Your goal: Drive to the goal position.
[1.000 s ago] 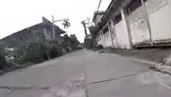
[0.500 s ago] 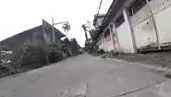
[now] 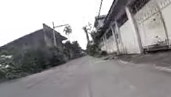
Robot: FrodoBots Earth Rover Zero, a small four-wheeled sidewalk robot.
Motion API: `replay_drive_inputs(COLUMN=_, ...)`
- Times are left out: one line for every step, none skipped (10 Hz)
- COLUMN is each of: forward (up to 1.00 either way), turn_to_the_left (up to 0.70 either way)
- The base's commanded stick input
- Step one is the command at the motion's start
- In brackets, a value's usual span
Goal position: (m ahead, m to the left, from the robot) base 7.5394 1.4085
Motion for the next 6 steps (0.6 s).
replay_drive_inputs(forward=0.85, turn_to_the_left=0.00)
replay_drive_inputs(forward=0.85, turn_to_the_left=0.00)
replay_drive_inputs(forward=0.85, turn_to_the_left=0.00)
replay_drive_inputs(forward=0.85, turn_to_the_left=0.00)
replay_drive_inputs(forward=0.85, turn_to_the_left=0.00)
replay_drive_inputs(forward=0.85, turn_to_the_left=0.00)
